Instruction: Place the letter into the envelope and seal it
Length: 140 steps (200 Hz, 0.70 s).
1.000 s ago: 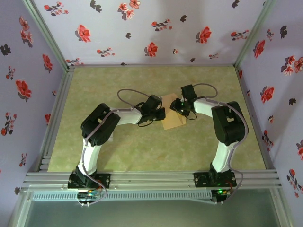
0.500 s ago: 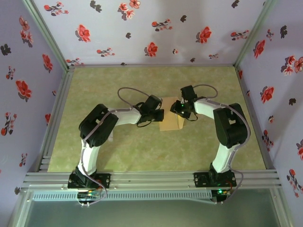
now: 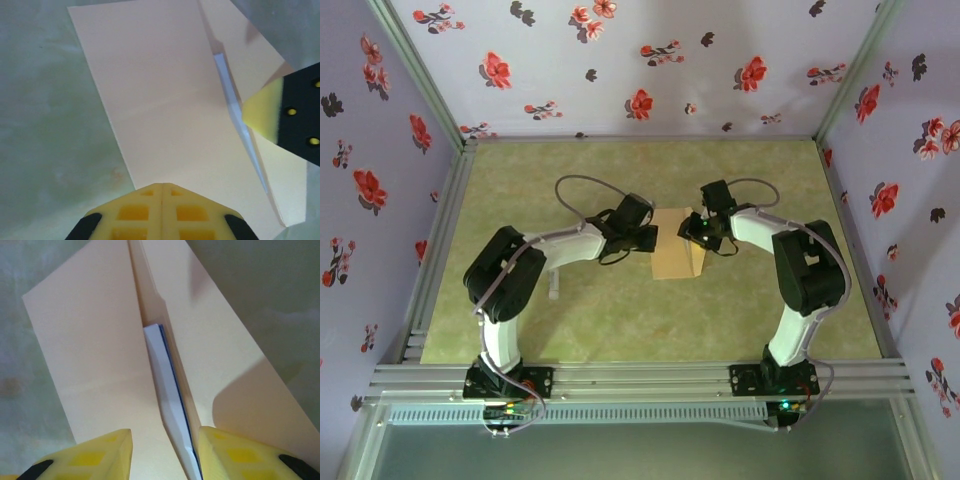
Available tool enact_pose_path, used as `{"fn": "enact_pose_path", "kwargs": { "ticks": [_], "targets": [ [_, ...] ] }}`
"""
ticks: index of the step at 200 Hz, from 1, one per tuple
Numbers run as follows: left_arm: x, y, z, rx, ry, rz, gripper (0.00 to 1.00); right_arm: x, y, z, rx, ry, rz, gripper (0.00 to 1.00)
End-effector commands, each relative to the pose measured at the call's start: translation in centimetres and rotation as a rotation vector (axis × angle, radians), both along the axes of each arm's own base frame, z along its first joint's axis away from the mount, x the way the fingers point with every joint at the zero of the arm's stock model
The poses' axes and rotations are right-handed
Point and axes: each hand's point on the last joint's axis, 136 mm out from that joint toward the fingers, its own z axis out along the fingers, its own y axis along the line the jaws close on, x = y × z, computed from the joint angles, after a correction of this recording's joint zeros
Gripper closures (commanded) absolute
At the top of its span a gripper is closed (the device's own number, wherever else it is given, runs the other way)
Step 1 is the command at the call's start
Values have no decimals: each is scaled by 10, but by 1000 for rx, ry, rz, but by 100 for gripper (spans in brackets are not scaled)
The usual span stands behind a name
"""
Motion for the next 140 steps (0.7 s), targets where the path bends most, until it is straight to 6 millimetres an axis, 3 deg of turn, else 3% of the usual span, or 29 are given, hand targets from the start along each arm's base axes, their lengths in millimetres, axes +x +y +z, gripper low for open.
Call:
{"fn": "enact_pose_path", "kwargs": {
  "ticks": [1, 32, 140],
  "targets": [
    [13, 19, -14, 62, 1, 31, 100, 8, 9, 2, 19, 1, 8, 60],
    [28, 29, -35, 84, 26, 63, 100, 16, 12, 2, 13, -2, 14, 60],
    [41, 16, -56, 57, 76, 63, 100, 14, 10, -18, -50, 36, 17, 59]
  ]
}}
